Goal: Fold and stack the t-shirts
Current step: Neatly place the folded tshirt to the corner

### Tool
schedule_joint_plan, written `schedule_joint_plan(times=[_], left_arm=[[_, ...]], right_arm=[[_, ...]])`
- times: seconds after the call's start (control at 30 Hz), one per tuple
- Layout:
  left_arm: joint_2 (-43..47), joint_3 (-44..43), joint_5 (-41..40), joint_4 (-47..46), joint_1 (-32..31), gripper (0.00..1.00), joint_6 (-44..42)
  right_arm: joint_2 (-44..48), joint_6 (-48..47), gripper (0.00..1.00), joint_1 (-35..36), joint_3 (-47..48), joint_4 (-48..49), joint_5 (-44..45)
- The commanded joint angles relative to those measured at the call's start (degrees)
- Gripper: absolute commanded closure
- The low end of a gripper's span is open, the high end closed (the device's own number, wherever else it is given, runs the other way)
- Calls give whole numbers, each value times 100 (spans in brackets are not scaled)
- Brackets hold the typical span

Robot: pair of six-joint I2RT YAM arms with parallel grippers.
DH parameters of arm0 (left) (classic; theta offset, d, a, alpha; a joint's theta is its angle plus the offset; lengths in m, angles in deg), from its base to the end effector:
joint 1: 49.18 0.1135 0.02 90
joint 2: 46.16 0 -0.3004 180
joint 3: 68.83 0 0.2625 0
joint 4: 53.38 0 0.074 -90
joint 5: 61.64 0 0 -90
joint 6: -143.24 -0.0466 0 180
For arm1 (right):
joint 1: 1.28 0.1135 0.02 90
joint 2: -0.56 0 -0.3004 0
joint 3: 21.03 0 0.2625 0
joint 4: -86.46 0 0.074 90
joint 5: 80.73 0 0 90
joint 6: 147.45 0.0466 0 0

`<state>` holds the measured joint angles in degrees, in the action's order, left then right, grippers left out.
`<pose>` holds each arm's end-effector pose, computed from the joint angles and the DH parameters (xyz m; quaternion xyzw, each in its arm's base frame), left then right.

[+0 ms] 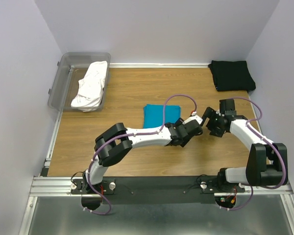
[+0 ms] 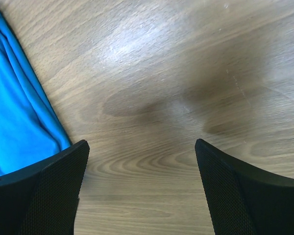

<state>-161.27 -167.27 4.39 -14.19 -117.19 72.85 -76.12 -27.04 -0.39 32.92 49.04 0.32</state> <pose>0.1914 -0.4235 0.2137 0.3277 0.8779 -0.0555 0.3446 0.2525 0.0112 0.2003 0.2260 0.9366 0.1419 0.2269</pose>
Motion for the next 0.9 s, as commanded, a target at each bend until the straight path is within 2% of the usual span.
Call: schedule_joint_plan(times=[0.0,0.5,0.63,0.67,0.73,0.77,0.83,0.87], left_arm=[[-178,-222,-495,250,-20,35,-265],[-670,-433,-627,373,-151,35,-502],[-758,-433,-671,382,-151,39,-564],[-767,-424,-688,382,-151,42,-555],[-785,-415,-776,382,-151,55,-520],[-785,-415,-811,373,-151,65,-494],[-750,-398,-855,390,-134,77,-442],[-715,-415,-864,417,-108,90,-363]], right_arm=[[127,-27,4,-45,-118,-128,-186],[75,-27,4,-62,-188,-111,-326],[66,-18,4,-62,-223,-76,-397],[57,-18,4,-62,-250,-58,-440],[22,8,5,-62,-294,73,-695],[-4,61,5,-62,-363,126,-791],[-65,236,5,-62,-425,354,-1116],[-118,411,6,-71,-521,555,-1387]])
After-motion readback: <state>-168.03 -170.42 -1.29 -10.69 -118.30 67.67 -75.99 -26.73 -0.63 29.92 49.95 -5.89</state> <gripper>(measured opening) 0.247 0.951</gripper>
